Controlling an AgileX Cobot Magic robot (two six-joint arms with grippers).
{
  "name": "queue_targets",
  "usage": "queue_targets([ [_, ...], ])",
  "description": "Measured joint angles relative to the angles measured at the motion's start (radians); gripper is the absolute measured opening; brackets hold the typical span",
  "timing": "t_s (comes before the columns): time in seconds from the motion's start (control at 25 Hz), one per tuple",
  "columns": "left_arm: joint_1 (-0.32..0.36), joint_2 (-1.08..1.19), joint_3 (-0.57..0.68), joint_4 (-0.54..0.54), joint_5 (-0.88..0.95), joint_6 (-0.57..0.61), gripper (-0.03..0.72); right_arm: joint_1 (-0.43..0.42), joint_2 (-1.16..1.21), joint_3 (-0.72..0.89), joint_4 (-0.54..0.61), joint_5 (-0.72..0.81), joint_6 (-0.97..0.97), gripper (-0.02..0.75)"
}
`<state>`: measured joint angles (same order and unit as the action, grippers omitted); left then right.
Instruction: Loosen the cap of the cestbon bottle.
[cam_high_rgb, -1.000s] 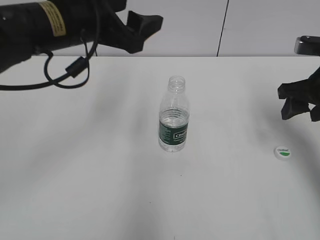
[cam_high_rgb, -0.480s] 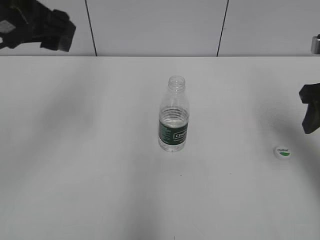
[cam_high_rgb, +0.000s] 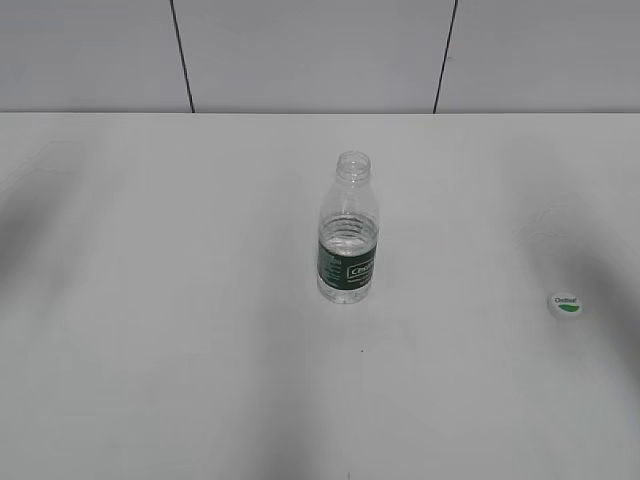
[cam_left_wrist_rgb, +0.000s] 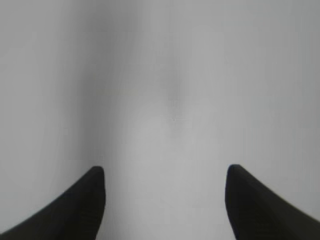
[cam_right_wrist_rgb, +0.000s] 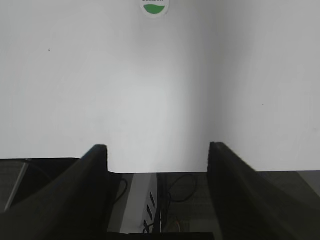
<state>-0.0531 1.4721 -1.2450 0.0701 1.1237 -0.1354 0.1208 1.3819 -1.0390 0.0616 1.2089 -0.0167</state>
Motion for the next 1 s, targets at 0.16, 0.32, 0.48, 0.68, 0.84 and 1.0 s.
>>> queue_targets([
  [0.16,0.102,0.011,-0.002,-0.014,0.082,0.094,0.444,0.0,-0.068,-0.001,-0.004,0.002,-0.002,0.48],
  [0.32,0.112,0.007,-0.002,-0.034,0.089,0.107,0.44,0.0,-0.159,-0.001,0.004,0.004,-0.001,0.48],
  [0.48,0.112,-0.058,0.025,-0.056,0.089,0.128,0.44,0.0,-0.281,0.009,0.016,0.004,0.007,0.48],
  [0.68,0.113,-0.273,0.152,-0.059,0.092,0.135,0.44,0.0,-0.491,0.067,0.027,0.006,0.017,0.48],
  [0.84,0.114,-0.494,0.269,-0.059,0.092,0.135,0.44,0.0,-0.681,0.114,0.004,0.009,0.017,0.48],
  [1.0,0.114,-0.753,0.38,-0.059,0.095,0.135,0.438,0.0,-0.821,0.162,-0.039,0.009,0.017,0.48],
])
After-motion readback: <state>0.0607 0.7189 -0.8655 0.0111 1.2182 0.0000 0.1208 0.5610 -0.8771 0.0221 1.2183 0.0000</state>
